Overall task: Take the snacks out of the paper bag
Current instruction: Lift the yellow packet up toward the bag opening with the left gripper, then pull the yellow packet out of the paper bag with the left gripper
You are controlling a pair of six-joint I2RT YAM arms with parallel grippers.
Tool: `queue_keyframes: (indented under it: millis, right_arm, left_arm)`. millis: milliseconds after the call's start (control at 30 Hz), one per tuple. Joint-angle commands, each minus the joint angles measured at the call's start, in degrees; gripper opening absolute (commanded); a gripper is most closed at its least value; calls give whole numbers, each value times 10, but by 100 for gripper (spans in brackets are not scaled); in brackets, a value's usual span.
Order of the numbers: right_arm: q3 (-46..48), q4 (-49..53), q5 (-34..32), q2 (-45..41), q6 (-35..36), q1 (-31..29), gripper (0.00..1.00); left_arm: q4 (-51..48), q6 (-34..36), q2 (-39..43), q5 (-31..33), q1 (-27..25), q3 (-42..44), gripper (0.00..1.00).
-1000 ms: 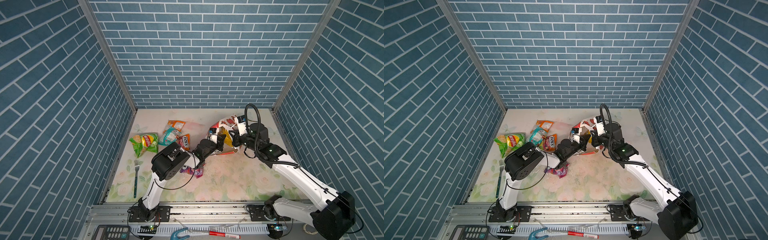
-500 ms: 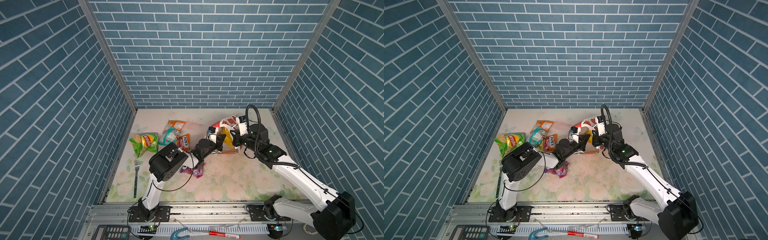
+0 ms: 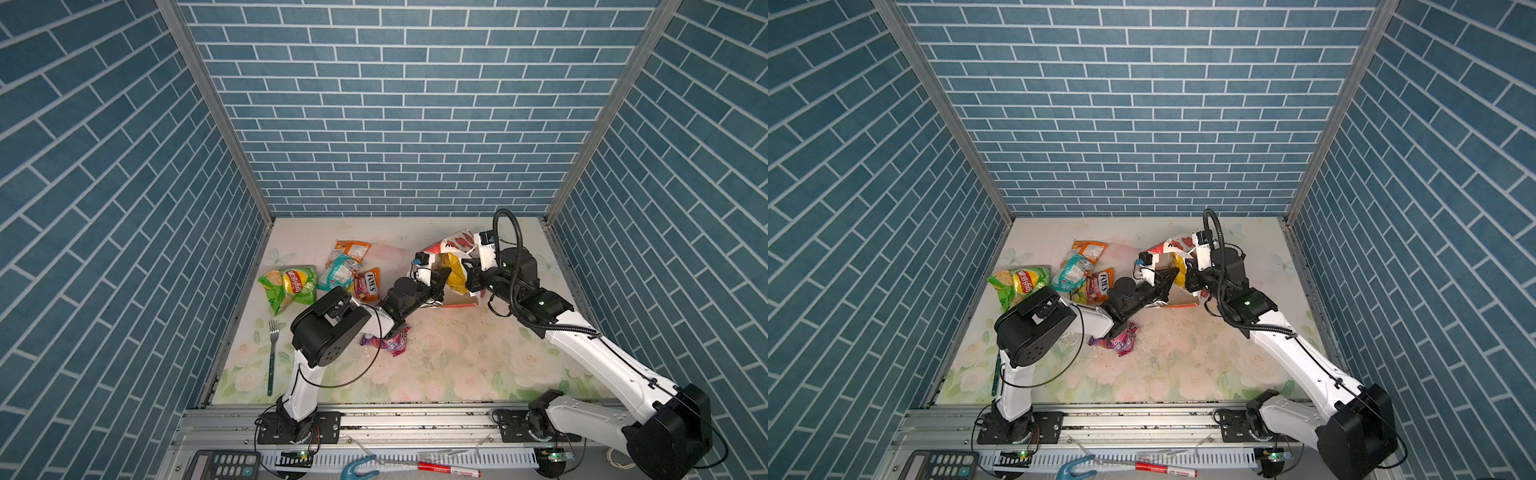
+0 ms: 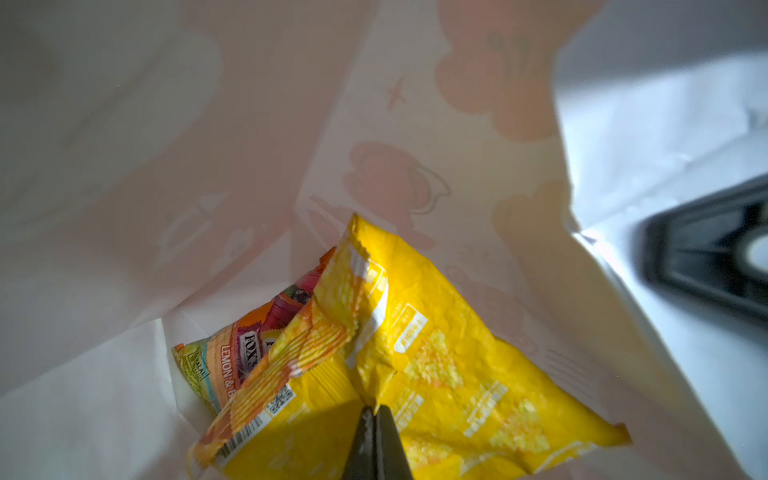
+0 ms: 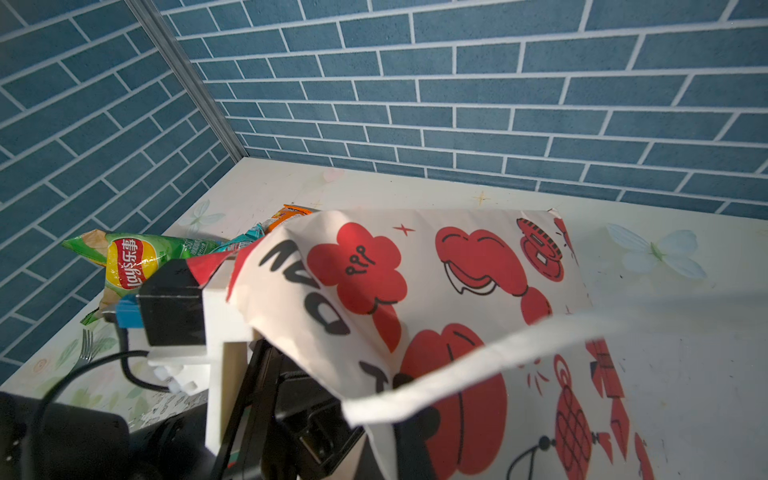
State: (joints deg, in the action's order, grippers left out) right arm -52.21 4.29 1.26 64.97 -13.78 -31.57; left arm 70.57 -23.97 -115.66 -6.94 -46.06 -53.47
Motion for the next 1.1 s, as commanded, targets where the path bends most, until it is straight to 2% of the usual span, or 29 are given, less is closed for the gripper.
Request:
queue_keyframes:
  millis: [0, 1067]
  right_arm:
    - [-1, 9, -50, -2, -26, 5, 0]
    - [0, 23, -112, -10, -38, 4, 0]
  left_arm:
    - [3, 0, 23, 12, 12, 13, 0]
    - [15, 9, 112, 15, 11, 66, 0]
